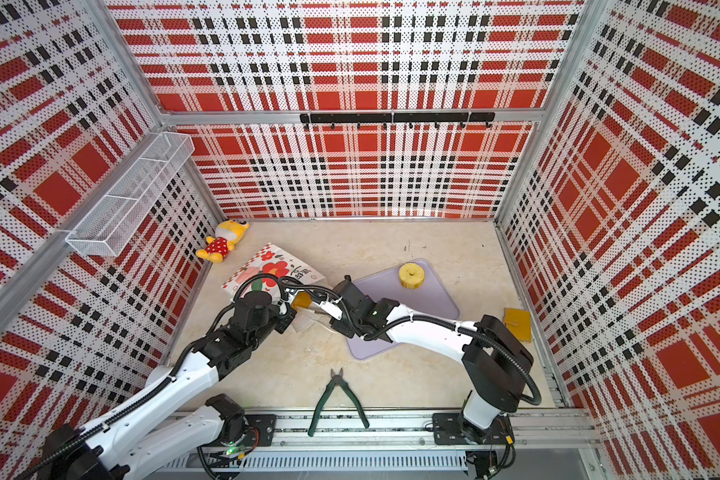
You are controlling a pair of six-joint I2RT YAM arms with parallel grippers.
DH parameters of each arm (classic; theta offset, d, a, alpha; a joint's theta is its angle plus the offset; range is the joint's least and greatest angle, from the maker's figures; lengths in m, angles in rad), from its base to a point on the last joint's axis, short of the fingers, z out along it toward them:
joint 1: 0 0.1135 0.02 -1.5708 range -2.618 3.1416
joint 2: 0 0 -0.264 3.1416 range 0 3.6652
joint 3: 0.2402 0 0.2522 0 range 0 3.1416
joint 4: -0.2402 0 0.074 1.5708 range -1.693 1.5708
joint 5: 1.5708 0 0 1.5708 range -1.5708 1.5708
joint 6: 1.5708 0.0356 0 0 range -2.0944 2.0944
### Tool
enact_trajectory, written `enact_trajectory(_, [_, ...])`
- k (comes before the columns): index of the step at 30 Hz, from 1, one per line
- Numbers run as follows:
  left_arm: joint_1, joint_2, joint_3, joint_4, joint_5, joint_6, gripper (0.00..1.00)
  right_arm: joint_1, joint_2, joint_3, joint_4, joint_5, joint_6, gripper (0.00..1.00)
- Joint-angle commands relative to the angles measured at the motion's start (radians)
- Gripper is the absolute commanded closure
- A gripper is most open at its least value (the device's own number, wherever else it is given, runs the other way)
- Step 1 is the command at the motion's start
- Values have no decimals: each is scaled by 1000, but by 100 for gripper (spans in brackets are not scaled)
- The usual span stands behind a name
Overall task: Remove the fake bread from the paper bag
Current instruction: 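Insert the open tongs into the bag opening around the yellow baguette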
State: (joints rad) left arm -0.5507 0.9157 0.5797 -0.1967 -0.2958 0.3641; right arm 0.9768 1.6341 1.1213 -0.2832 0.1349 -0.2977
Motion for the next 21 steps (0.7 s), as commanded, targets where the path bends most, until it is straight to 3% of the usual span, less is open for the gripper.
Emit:
enact_trajectory(1, [-2, 0, 32, -7, 17, 5, 100, 11, 25, -6, 108, 18, -105, 53])
enact_trajectory(8, [0, -2, 32, -21, 30, 30, 100, 9, 34, -92, 261, -64, -303, 51])
enact_trajectory(14, [-1, -6, 31, -35, 44, 46, 100, -19, 102, -48, 275, -97, -333, 51])
enact_trajectory(21, [0, -4, 33, -38, 57, 56, 100, -22, 170, 30, 266, -48, -360, 50])
